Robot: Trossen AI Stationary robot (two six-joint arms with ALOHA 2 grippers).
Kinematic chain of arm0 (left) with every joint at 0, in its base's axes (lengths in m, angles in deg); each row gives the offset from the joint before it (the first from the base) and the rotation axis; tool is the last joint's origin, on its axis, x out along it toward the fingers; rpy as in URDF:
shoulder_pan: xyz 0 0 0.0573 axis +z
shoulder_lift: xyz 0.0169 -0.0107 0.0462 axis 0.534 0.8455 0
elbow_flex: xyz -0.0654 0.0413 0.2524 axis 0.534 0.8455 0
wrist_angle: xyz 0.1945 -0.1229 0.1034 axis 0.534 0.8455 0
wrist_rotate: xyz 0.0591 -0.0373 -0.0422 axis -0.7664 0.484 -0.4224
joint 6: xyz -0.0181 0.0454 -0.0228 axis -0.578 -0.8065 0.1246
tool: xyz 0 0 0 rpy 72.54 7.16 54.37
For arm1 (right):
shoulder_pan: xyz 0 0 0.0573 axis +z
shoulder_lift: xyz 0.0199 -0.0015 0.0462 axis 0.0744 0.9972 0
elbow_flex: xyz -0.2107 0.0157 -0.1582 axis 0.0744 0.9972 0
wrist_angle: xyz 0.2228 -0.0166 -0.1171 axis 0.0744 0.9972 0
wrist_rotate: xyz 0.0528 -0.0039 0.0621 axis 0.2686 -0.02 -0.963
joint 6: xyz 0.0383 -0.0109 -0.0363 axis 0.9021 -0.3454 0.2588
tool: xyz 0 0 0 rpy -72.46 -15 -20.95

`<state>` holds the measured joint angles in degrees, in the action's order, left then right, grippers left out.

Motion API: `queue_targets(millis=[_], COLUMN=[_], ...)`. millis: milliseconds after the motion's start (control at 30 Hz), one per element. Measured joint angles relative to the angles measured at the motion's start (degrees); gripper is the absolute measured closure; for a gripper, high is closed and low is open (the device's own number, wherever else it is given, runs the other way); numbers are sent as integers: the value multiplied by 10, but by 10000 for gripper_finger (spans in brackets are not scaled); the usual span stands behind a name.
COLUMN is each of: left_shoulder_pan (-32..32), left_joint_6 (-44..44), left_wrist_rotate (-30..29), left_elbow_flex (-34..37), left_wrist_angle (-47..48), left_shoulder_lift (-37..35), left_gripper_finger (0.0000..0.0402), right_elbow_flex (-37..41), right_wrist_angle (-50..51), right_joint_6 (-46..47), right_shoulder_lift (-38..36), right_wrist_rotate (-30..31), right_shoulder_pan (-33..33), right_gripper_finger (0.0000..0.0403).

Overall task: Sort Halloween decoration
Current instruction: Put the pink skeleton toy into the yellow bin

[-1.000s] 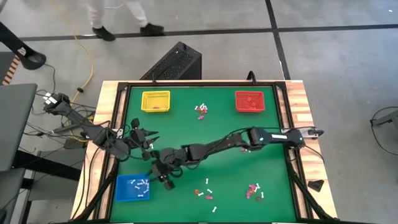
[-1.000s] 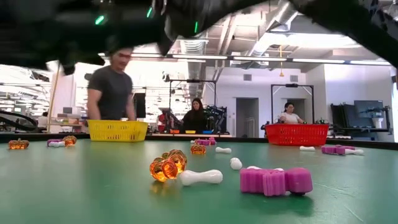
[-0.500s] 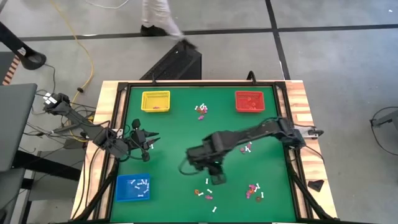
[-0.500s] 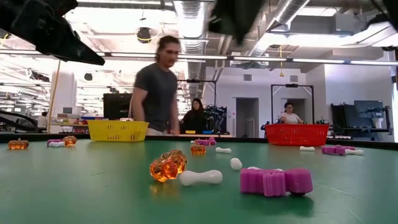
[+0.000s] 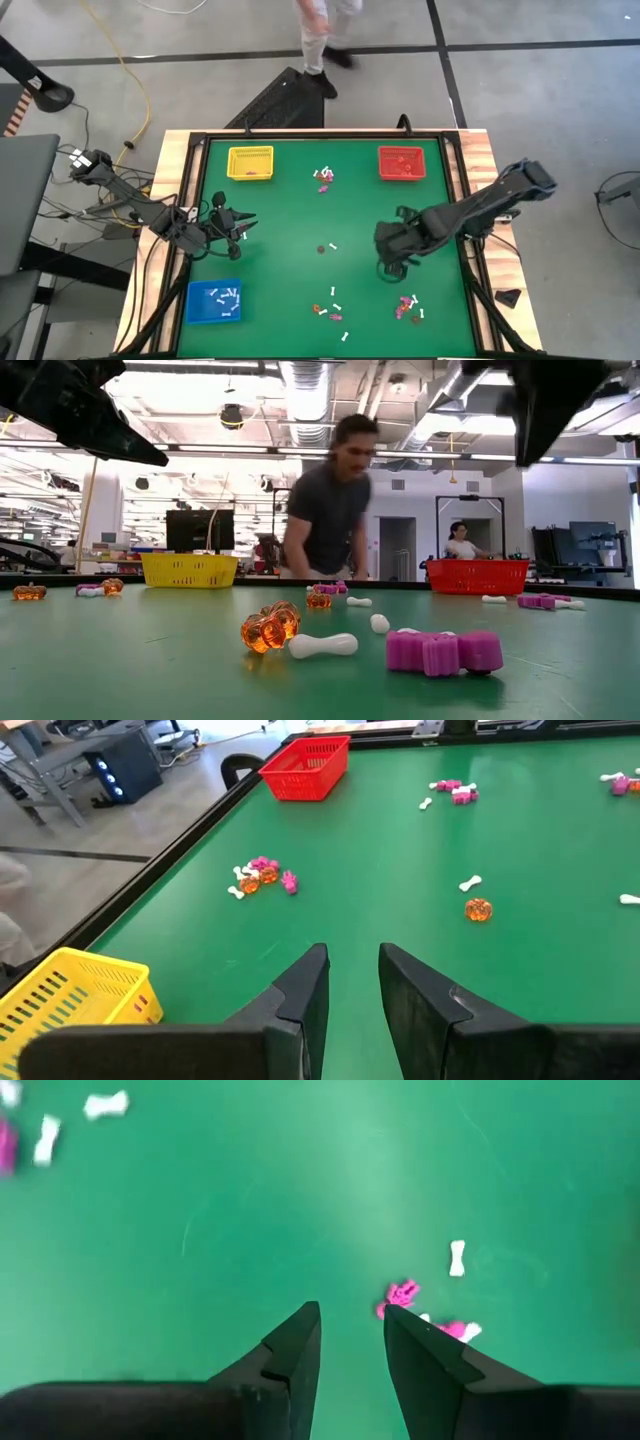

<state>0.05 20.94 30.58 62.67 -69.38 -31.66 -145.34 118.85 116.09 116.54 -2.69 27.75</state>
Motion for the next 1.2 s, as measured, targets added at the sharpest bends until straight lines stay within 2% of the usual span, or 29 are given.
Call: queue_targets(millis=[133,333,533,700,1000,1200], left_shoulder_pan=[0,0,0,1,1,1], left_joint_6=[8,11,11,-2,-20,-22], left_wrist_rotate=[0,-1,-1,-2,-13,-14], left_elbow_flex=[0,0,0,0,0,0], left_wrist_angle=[-2,-11,-11,-13,-13,-13], left_shoulder_lift=[0,0,0,0,0,0], left_gripper_finger=[320,320,320,320,320,320], right_elbow_flex=[109,189,196,196,192,193], right_wrist_angle=[-100,-155,-168,-181,-184,-190], right_joint_6=[72,142,150,138,116,106], right_shoulder_lift=[-61,-68,-20,41,110,109], right_wrist_rotate=[-2,-11,-35,-90,-96,-92], right_shoulder_pan=[-29,-82,-117,-125,-128,-136], right_gripper_finger=[254,224,184,160,159,162])
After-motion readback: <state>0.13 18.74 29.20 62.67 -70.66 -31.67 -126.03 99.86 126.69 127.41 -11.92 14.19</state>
